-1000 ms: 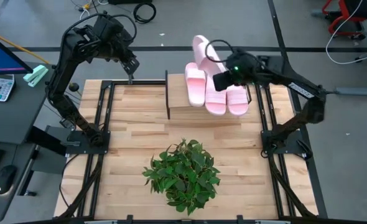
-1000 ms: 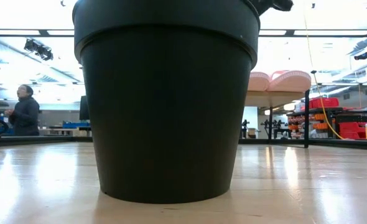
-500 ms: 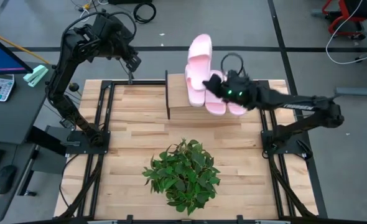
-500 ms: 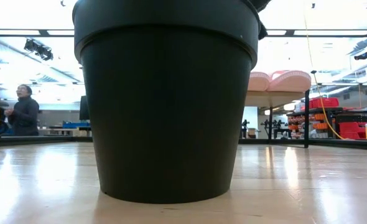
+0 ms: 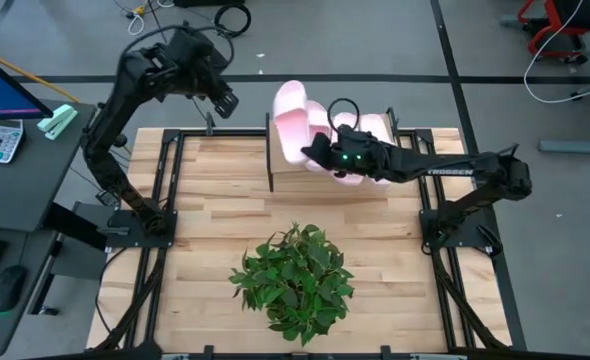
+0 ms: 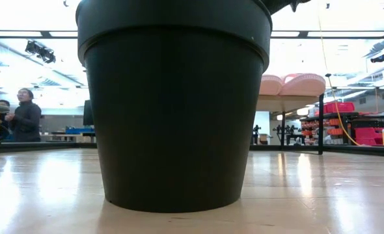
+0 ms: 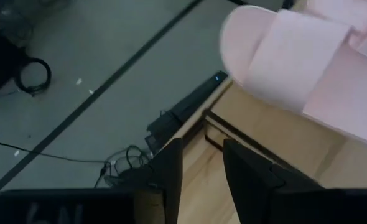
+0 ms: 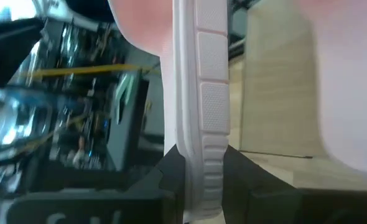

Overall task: Pick and place slides into the shelf
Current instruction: Put the slide on the shelf

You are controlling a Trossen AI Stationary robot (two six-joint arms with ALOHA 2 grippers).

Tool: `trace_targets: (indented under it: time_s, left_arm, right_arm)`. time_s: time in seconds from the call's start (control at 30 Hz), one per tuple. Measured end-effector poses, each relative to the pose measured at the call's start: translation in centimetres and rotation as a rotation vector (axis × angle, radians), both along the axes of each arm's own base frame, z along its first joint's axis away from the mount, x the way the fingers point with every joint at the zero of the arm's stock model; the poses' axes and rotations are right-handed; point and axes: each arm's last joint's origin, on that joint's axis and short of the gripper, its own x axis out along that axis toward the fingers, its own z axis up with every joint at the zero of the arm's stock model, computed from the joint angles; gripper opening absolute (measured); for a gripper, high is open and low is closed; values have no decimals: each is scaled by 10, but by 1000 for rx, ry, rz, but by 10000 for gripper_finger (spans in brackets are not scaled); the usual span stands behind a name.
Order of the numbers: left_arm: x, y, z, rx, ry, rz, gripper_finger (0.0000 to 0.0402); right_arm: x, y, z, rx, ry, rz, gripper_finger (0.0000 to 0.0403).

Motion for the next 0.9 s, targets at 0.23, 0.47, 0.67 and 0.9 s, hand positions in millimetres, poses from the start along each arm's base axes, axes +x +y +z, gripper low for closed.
trace_targets:
  time_s: [0.23, 0.47, 0.67, 0.9]
  left_arm:
    - [11, 10, -32, -78, 97, 2, 112]
    - [15, 13, -46, -109, 130, 4, 116]
    - [20, 15, -41, -61, 73, -1, 110]
    - [29, 10, -37, -16, 24, -38, 116]
  right_arm:
    - [1, -18, -5, -2, 19, 91, 68]
    - [-2, -31, -9, 17, 36, 88, 68]
    - [-1, -35, -15, 84, 40, 54, 68]
    - [6, -34, -22, 162, 7, -9, 68]
